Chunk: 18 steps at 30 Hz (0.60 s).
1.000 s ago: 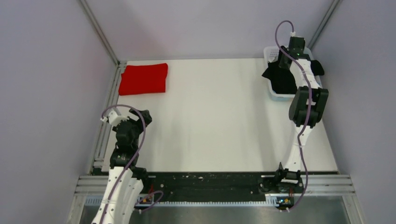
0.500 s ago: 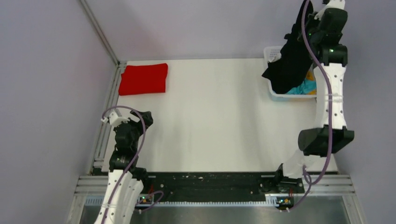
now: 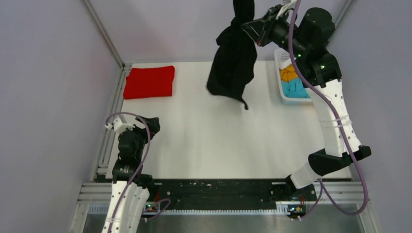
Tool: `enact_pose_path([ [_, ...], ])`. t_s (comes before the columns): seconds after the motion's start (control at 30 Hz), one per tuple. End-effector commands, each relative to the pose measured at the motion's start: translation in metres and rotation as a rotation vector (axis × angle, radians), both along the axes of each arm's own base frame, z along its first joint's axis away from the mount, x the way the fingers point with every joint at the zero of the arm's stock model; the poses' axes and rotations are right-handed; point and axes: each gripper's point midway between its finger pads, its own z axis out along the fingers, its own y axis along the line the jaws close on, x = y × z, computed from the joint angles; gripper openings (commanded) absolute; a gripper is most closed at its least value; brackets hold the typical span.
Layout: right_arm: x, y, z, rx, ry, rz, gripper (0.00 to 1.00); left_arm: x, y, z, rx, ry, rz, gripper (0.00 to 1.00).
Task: Fold and stack the t-shirts
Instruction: Move the tshirt to the center of the board
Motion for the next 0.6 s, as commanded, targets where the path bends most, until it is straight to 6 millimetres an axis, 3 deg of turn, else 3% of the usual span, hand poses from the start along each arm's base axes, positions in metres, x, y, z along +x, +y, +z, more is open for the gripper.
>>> enact_pose_path([
  [0.0, -0.023, 0.027, 0.036, 0.101, -0.097, 0.099, 0.00, -0.004, -0.003, 0.023, -0.041, -0.034, -0.003, 0.99],
  [0.13, -0.006, 0.011, -0.010, 0.160, 0.064, -0.047, 0.00, -0.010, -0.003, 0.025, -0.065, -0.018, 0.004, 0.98],
  [0.27, 0.007, -0.014, -0.104, 0.200, 0.240, -0.231, 0.00, -0.010, -0.009, 0.023, -0.093, -0.021, -0.016, 0.99],
  [0.43, 0.025, -0.077, -0.246, 0.150, 0.456, -0.639, 0.00, -0.007, -0.021, 0.007, -0.130, 0.037, -0.069, 0.99],
  [0.57, 0.042, -0.129, -0.319, 0.085, 0.631, -0.828, 0.00, -0.002, -0.044, -0.011, -0.179, 0.106, -0.185, 0.99],
])
